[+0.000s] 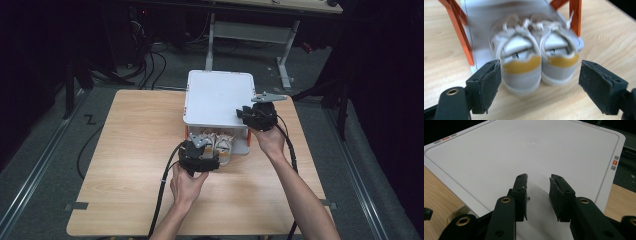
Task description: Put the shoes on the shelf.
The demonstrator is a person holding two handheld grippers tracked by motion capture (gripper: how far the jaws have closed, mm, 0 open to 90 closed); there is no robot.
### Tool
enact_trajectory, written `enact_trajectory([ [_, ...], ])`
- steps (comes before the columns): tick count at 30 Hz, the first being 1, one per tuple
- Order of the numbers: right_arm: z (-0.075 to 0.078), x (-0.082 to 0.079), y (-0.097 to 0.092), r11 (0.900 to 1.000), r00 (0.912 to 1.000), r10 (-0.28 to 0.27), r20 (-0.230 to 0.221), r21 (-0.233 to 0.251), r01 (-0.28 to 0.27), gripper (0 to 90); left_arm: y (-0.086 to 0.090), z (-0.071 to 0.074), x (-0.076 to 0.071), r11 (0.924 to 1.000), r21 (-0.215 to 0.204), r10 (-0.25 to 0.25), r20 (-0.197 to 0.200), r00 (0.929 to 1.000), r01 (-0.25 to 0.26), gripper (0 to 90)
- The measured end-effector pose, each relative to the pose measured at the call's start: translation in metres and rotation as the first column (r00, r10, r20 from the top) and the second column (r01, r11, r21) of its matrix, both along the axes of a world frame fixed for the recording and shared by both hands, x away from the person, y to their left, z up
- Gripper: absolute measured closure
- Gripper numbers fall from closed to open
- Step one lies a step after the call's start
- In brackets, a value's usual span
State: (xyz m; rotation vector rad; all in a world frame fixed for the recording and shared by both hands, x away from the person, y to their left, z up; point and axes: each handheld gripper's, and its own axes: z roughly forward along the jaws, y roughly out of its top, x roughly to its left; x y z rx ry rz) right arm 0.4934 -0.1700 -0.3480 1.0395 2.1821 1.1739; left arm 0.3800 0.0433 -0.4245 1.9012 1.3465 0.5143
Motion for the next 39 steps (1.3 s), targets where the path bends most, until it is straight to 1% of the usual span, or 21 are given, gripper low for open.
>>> enact_trajectory([
  [5,0.000,0.000,0.000,1.0000,1.0000,-0.001,0.001,0.002,0.001,67.2,-0.005,-0.014,-0.006,0.9992,0.038,0.015,-0.032,0.9994,-0.014,17.1],
  [7,0.000,0.000,0.000,1.0000,1.0000,-0.003,0.002,0.000,0.003,67.1,-0.007,-0.022,-0.005,0.9988,0.041,0.030,-0.060,0.9977,-0.028,15.5],
  [10,0.000,0.000,0.000,1.0000,1.0000,-0.003,0.002,-0.001,0.003,67.1,-0.012,-0.030,-0.005,0.9976,0.053,0.048,-0.075,0.9960,-0.045,15.0],
  [13,0.000,-0.001,0.000,1.0000,1.0000,-0.003,0.004,0.001,0.003,67.1,-0.015,-0.035,0.000,0.9962,0.068,0.060,-0.088,0.9943,-0.054,15.1],
  [18,0.000,-0.001,0.000,1.0000,1.0000,-0.003,0.005,0.000,0.003,66.9,-0.020,-0.041,0.007,0.9960,0.058,0.073,-0.101,0.9921,-0.068,17.0],
  [21,0.000,-0.001,0.001,1.0000,1.0000,-0.006,0.005,-0.004,0.006,67.0,-0.022,-0.042,0.010,0.9940,0.059,0.098,-0.099,0.9903,-0.092,17.9],
  [23,0.000,-0.001,0.001,1.0000,1.0000,-0.006,0.005,-0.003,0.006,67.0,-0.022,-0.043,0.011,0.9917,0.071,0.113,-0.086,0.9898,-0.107,21.1],
  [24,0.000,-0.001,0.001,1.0000,1.0000,-0.006,0.005,-0.003,0.007,67.0,-0.023,-0.042,0.012,0.9905,0.072,0.123,-0.087,0.9885,-0.117,22.4],
  [26,0.000,-0.001,0.001,1.0000,1.0000,-0.008,0.004,-0.006,0.008,67.0,-0.025,-0.042,0.014,0.9889,0.081,0.132,-0.090,0.9873,-0.124,22.6],
  [29,0.000,-0.001,0.001,1.0000,1.0000,-0.009,0.003,-0.004,0.009,67.0,-0.027,-0.041,0.018,0.9891,0.082,0.130,-0.100,0.9864,-0.123,22.2],
  [35,0.000,-0.001,0.001,0.9999,0.9999,-0.009,0.005,-0.006,0.009,67.0,-0.032,-0.041,0.028,0.9887,0.062,0.143,-0.105,0.9842,-0.137,22.1],
  [39,0.000,-0.001,0.001,1.0000,1.0000,-0.009,0.005,-0.004,0.009,67.0,-0.036,-0.042,0.037,0.9871,0.055,0.155,-0.094,0.9833,-0.151,22.2],
])
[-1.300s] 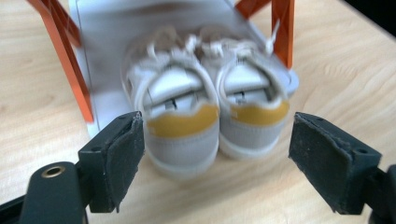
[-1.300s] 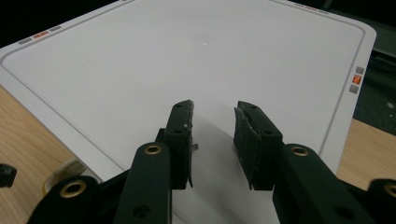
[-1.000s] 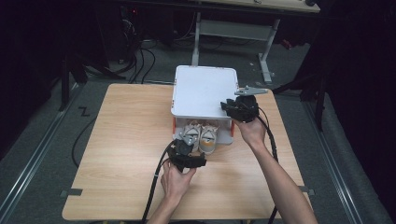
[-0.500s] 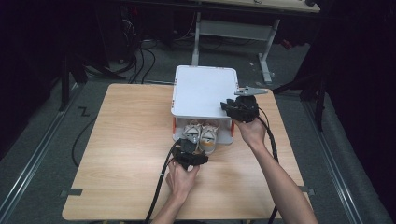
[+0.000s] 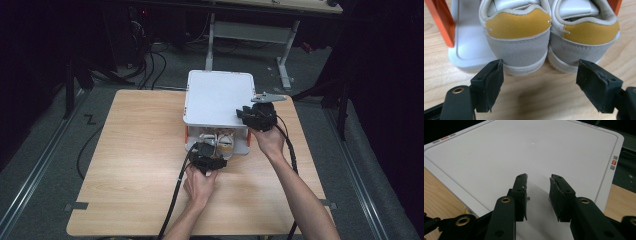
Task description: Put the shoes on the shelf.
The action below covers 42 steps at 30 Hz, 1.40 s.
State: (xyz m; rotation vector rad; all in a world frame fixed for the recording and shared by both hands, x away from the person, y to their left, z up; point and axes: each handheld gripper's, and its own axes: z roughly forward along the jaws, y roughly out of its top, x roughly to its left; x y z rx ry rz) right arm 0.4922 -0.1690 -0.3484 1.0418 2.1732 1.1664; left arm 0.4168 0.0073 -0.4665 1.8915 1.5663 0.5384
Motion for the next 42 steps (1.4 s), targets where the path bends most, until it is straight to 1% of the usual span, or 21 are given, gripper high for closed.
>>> enact_trajectory([
  [2,0.000,0.000,0.000,1.0000,1.0000,0.000,0.001,0.001,0.000,67.0,-0.002,-0.002,0.004,0.9998,-0.014,0.013,0.011,0.9999,-0.013,22.3],
  [10,-0.001,0.000,-0.001,1.0000,1.0000,0.002,0.001,0.006,-0.002,67.0,-0.009,-0.009,0.017,0.9985,-0.038,0.042,0.060,0.9973,-0.040,22.3],
  [13,-0.001,0.000,-0.001,1.0000,1.0000,0.004,0.003,0.006,-0.004,67.0,-0.009,-0.010,0.021,0.9986,-0.036,0.040,0.071,0.9967,-0.038,22.1],
  [15,-0.001,0.000,-0.001,1.0000,1.0000,0.003,0.004,0.007,-0.003,67.1,-0.012,-0.012,0.022,0.9981,-0.045,0.047,0.083,0.9955,-0.043,21.7],
  [17,-0.001,0.000,-0.001,0.9999,1.0000,0.004,0.003,0.010,-0.004,67.1,-0.011,-0.014,0.025,0.9989,-0.028,0.039,0.090,0.9951,-0.037,21.6],
  [18,-0.001,0.000,-0.001,0.9999,1.0000,0.004,0.004,0.013,-0.004,67.1,-0.012,-0.014,0.026,0.9981,-0.037,0.052,0.099,0.9938,-0.048,21.6],
  [19,-0.002,0.000,-0.002,0.9999,1.0000,0.004,0.004,0.014,-0.004,67.2,-0.012,-0.015,0.028,0.9985,-0.030,0.048,0.108,0.9930,-0.045,21.5],
  [21,-0.002,0.000,-0.002,0.9999,1.0000,0.002,0.003,0.015,-0.002,67.2,-0.013,-0.014,0.030,0.9984,-0.032,0.049,0.092,0.9946,-0.046,21.4],
  [23,-0.001,0.000,-0.002,0.9999,1.0000,0.003,0.002,0.014,-0.003,67.3,-0.015,-0.013,0.032,0.9982,-0.010,0.061,0.102,0.9929,-0.060,21.0],
  [24,-0.001,0.001,-0.002,0.9999,1.0000,0.002,0.001,0.016,-0.002,67.4,-0.015,-0.013,0.033,0.9987,-0.008,0.050,0.107,0.9930,-0.049,20.9],
  [25,-0.001,0.001,-0.002,0.9999,1.0000,0.002,0.001,0.016,-0.002,67.6,-0.015,-0.014,0.035,0.9981,-0.018,0.061,0.115,0.9915,-0.059,21.0],
  [27,-0.002,0.001,-0.002,0.9998,1.0000,0.002,0.001,0.018,-0.002,67.6,-0.016,-0.016,0.035,0.9982,-0.006,0.060,0.121,0.9908,-0.060,21.0],
  [28,-0.001,0.001,-0.002,0.9999,1.0000,0.001,0.001,0.016,-0.001,67.6,-0.018,-0.017,0.035,0.9982,-0.010,0.060,0.121,0.9908,-0.059,21.1],
  [32,-0.001,0.000,-0.001,0.9999,1.0000,-0.002,0.000,0.016,0.002,67.6,-0.014,-0.018,0.036,0.9987,0.012,0.049,0.101,0.9937,-0.051,22.9],
  [33,-0.001,0.000,-0.002,0.9999,1.0000,0.000,0.001,0.014,0.000,67.6,-0.014,-0.019,0.037,0.9985,0.003,0.054,0.097,0.9938,-0.054,24.0],
  [35,-0.001,0.001,-0.002,0.9999,1.0000,0.000,0.002,0.016,0.000,67.2,-0.012,-0.021,0.036,0.9985,0.043,0.029,0.088,0.9957,-0.033,23.2],
  [36,-0.001,0.001,-0.002,0.9999,1.0000,-0.001,0.002,0.017,0.001,66.8,-0.013,-0.021,0.034,0.9981,0.049,0.032,0.092,0.9953,-0.037,23.2],
  [37,-0.001,0.001,-0.002,0.9998,1.0000,0.000,0.001,0.020,0.000,66.4,-0.013,-0.020,0.032,0.9994,0.030,0.013,0.087,0.9961,-0.015,23.2],
  [38,-0.001,0.001,-0.003,0.9997,1.0000,-0.003,-0.003,0.024,0.003,64.7,-0.012,-0.019,0.030,0.9997,0.021,0.014,0.088,0.9960,-0.016,23.3],
  [39,-0.001,0.002,-0.003,0.9997,1.0000,-0.004,-0.001,0.024,0.004,61.9,-0.009,-0.017,0.029,0.9993,0.038,-0.007,0.097,0.9953,0.003,23.6],
  [42,0.000,0.002,-0.007,0.9997,1.0000,-0.001,-0.008,0.023,0.001,55.5,0.000,-0.013,0.022,0.9997,0.015,-0.023,0.102,0.9945,0.022,24.4],
])
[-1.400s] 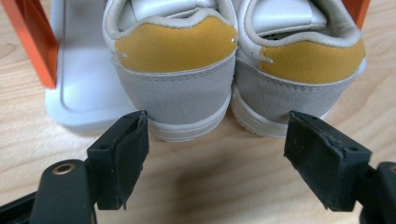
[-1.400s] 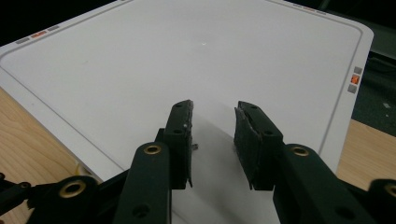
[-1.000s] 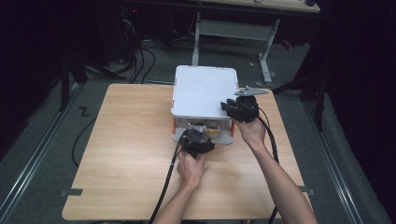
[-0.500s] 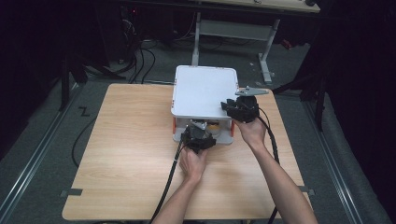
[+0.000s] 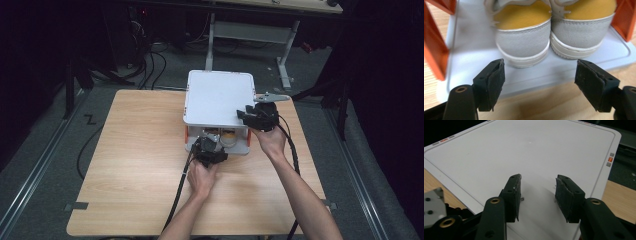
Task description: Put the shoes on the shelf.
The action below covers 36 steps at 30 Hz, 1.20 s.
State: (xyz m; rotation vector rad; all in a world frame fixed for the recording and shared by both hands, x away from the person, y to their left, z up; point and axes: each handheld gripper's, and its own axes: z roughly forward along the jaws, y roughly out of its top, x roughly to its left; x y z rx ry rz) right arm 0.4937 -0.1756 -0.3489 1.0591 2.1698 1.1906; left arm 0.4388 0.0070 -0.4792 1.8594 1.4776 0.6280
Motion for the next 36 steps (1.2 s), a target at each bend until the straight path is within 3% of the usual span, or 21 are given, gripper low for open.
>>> enact_trajectory([
  [5,0.004,-0.007,-0.014,0.9977,0.9999,-0.008,0.013,0.067,0.007,52.2,0.024,0.010,-0.013,0.9983,-0.022,-0.053,0.024,0.9983,0.054,25.9],
  [8,0.004,-0.016,-0.028,0.9961,0.9999,-0.012,0.011,0.088,0.011,50.7,0.042,0.020,-0.024,0.9937,-0.034,-0.105,0.054,0.9931,0.106,26.8],
  [12,0.002,-0.029,-0.047,0.9924,0.9994,-0.024,0.023,0.121,0.021,50.7,0.067,0.032,-0.036,0.9888,-0.068,-0.127,0.086,0.9881,0.133,28.1],
  [20,-0.011,-0.057,-0.079,0.9871,0.9987,-0.047,0.019,0.154,0.044,49.3,0.118,0.041,-0.057,0.9858,-0.121,-0.103,0.104,0.9892,0.116,30.8],
  [29,-0.044,-0.085,-0.115,0.9819,0.9927,-0.114,-0.041,0.148,0.118,49.9,0.162,0.032,-0.079,0.9908,-0.117,-0.057,0.097,0.9937,0.068,30.4],
  [36,-0.075,-0.095,-0.129,0.9799,0.9834,-0.160,-0.086,0.106,0.169,49.2,0.185,0.016,-0.089,0.9920,-0.123,-0.019,0.062,0.9979,0.027,30.0],
])
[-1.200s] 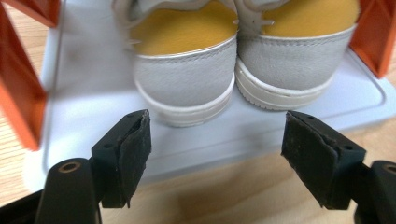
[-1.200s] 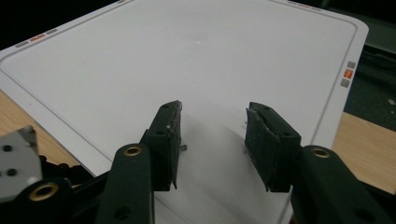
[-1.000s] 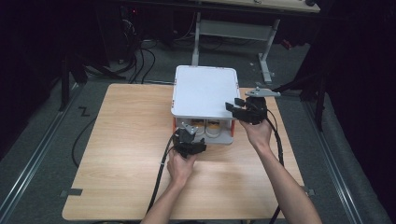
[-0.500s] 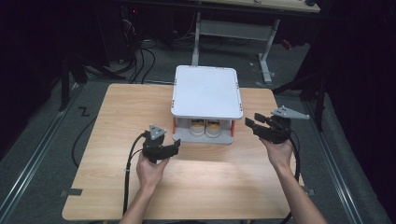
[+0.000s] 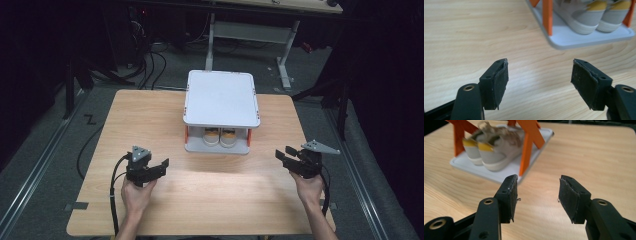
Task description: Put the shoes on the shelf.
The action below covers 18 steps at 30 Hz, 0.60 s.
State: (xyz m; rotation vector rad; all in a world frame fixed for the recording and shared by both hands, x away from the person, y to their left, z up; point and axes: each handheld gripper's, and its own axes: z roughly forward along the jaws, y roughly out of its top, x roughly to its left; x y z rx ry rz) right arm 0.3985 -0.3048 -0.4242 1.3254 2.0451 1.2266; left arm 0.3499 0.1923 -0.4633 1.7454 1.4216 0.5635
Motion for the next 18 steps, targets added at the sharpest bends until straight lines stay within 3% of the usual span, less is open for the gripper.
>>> enact_trajectory([
  [8,-0.036,-0.004,-0.011,0.9978,0.9965,-0.058,-0.060,-0.035,0.056,47.7,0.012,-0.017,0.000,0.9985,0.039,0.039,-0.041,0.9984,-0.038,28.4],
  [18,-0.064,-0.002,-0.016,0.9878,0.9861,-0.116,-0.119,-0.118,0.102,47.6,0.020,-0.035,0.008,0.9918,0.102,0.086,-0.089,0.9923,-0.077,27.8],
])
